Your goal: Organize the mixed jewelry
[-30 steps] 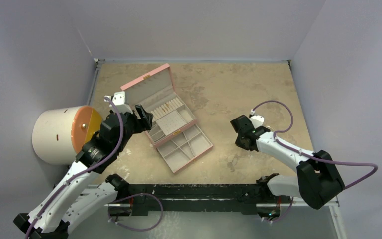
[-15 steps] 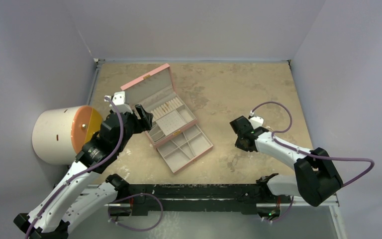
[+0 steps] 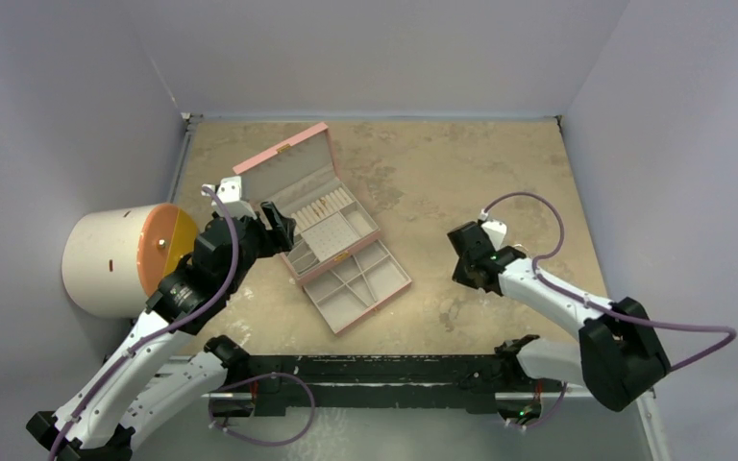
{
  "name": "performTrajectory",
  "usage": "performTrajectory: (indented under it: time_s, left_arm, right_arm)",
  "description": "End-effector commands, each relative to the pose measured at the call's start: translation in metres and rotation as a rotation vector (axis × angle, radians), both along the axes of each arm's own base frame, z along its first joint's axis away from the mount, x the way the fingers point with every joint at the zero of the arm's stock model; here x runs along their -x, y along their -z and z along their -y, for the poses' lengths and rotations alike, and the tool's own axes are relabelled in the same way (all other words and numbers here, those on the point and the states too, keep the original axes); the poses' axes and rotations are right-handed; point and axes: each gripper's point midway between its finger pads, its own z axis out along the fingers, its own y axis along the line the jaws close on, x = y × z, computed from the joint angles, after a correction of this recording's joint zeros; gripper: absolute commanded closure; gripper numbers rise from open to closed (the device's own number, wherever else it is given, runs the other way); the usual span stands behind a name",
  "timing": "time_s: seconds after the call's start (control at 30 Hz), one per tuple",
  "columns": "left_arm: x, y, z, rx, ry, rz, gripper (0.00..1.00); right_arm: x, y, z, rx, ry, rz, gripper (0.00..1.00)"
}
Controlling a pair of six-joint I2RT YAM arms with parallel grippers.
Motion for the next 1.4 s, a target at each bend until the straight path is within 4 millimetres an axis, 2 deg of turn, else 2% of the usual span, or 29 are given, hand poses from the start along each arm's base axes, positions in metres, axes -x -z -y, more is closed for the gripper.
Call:
performTrajectory:
  time_s: [0.0,0.13,0.33,0.43,0.53,0.83,0.93,1.03,1.2,1.37]
  left_arm:
    - [-0.003,-0.016,0.003,0.035,0.01,0.048,0.33]
    - [-0.002,-0.015,0.006,0.052,0.02,0.044,0.33]
    - [0.0,-0.015,0.016,0.094,0.058,0.037,0.33]
    - [0.003,-0.016,0.026,0.146,0.096,0.033,0.33]
    - [0.006,-0.017,0.038,0.213,0.137,0.02,0.25]
    - [0.018,-0.04,0.074,0.414,0.294,0.034,0.25]
    - [0.026,-0.048,0.088,0.501,0.37,0.043,0.25]
    - [0.035,-0.064,0.102,0.601,0.461,0.074,0.25]
    - [0.049,-0.091,0.116,0.724,0.579,0.123,0.27]
    - [0.061,-0.1,0.123,0.792,0.664,0.139,0.32]
  right_arm:
    - [-0.012,-0.027,-0.028,-0.117,-0.17,0.089,1.0]
    - [-0.024,-0.062,-0.058,-0.218,-0.362,0.216,1.0]
    - [-0.029,-0.13,-0.109,-0.399,-0.654,0.436,1.0]
    - [-0.026,-0.166,-0.135,-0.501,-0.798,0.553,1.0]
    - [-0.021,-0.192,-0.152,-0.577,-0.901,0.638,1.0]
    - [0.003,-0.275,-0.195,-0.808,-1.196,0.906,1.0]
    - [0.015,-0.296,-0.208,-0.859,-1.278,0.979,1.0]
    - [0.027,-0.312,-0.221,-0.89,-1.348,1.044,1.0]
    - [0.048,-0.33,-0.24,-0.934,-1.459,1.098,1.0]
    - [0.068,-0.34,-0.25,-1.024,-1.55,1.127,1.0]
